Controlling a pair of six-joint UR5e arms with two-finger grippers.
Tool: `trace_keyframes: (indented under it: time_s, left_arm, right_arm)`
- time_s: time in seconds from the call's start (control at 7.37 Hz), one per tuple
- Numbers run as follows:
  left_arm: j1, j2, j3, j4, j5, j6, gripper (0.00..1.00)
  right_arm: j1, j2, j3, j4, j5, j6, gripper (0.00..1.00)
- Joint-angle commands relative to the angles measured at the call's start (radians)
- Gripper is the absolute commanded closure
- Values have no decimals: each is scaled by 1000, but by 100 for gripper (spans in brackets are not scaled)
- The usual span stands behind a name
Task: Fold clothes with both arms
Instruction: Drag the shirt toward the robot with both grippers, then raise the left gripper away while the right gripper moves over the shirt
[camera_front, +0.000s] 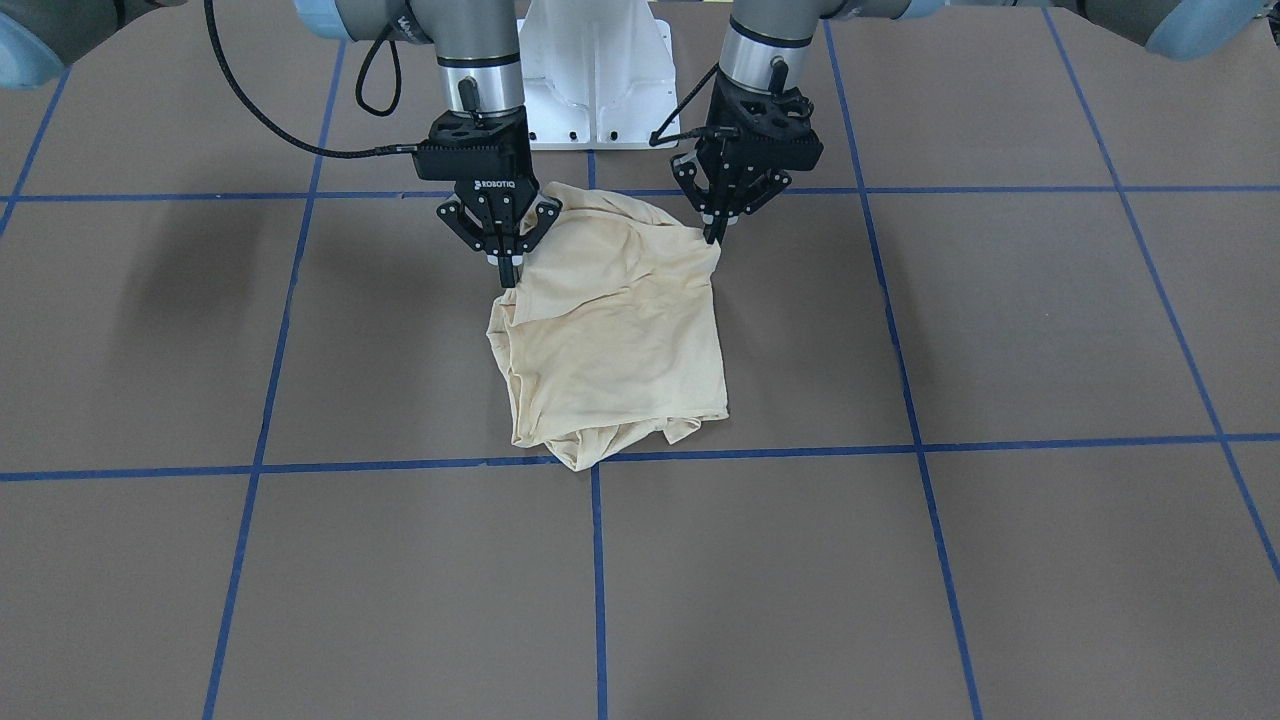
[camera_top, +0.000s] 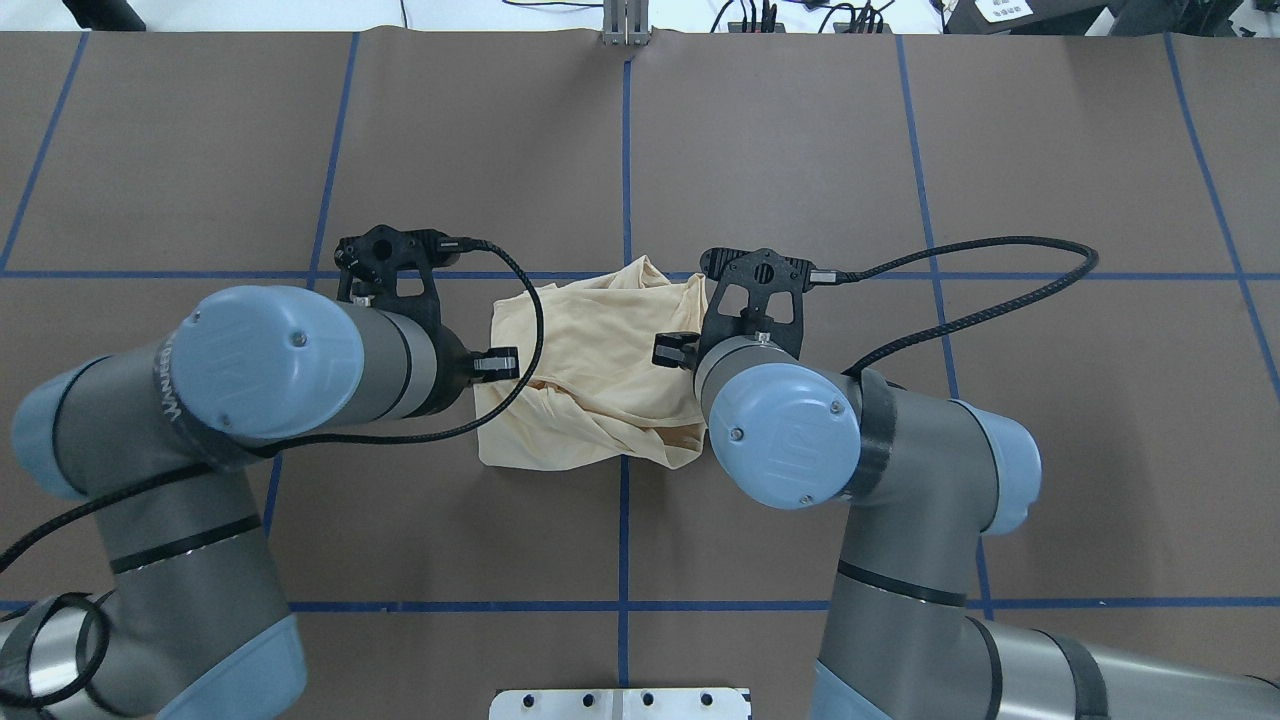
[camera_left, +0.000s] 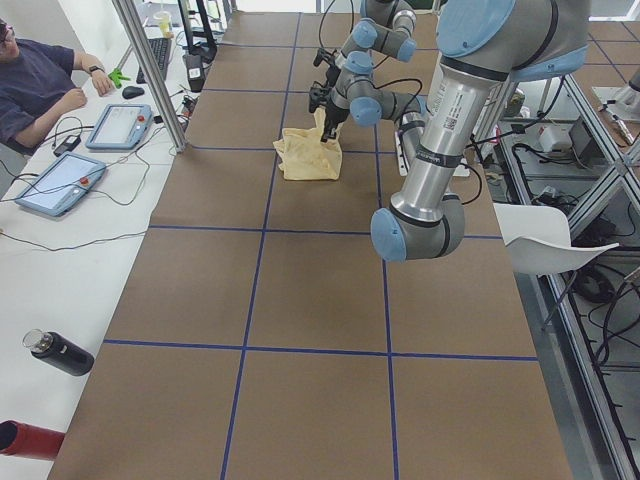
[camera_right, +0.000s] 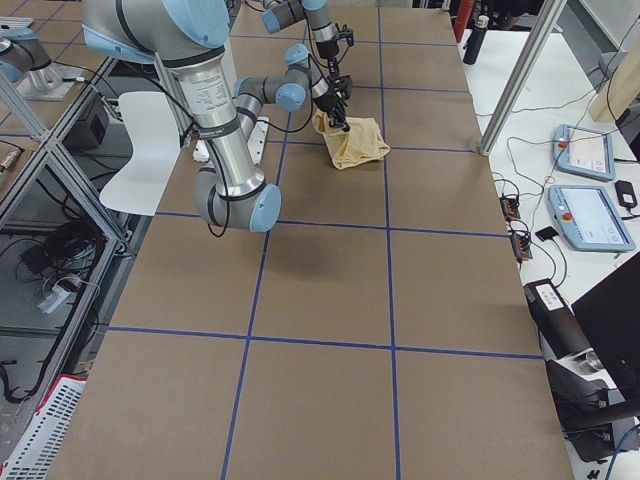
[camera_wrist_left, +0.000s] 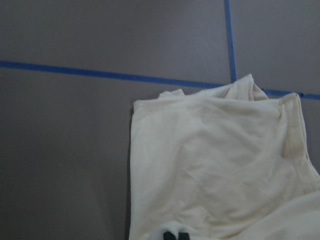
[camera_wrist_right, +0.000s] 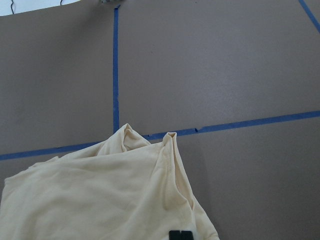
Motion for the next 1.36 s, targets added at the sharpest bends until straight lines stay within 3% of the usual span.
trace_keyframes:
  time_s: [0.0, 0.41, 0.68, 0.81, 0.95, 1.09, 1.22]
  left_arm:
    - [-72, -104, 217, -14, 6, 67, 100]
    - [-106, -115, 442, -225, 14, 98, 100]
    - [-121, -115, 469, -241, 13, 183, 100]
    - [-144, -114, 469, -247, 8, 226, 28]
    - [-157, -105, 455, -298, -1, 275, 0]
    - [-201, -88, 433, -325, -74, 349, 0]
    - [-250, -38, 383, -326, -167, 471, 0]
  right_arm:
    - [40, 67, -139, 3, 4, -1, 100]
    - [57, 116, -257, 5, 5, -18, 100]
    - [77, 115, -300, 75, 17, -46, 96]
    - [96, 107, -308, 89, 54, -52, 1]
    - [119, 115, -299, 89, 86, -69, 0]
    - [161, 127, -287, 91, 212, -134, 0]
    - [165, 156, -272, 83, 255, -130, 0]
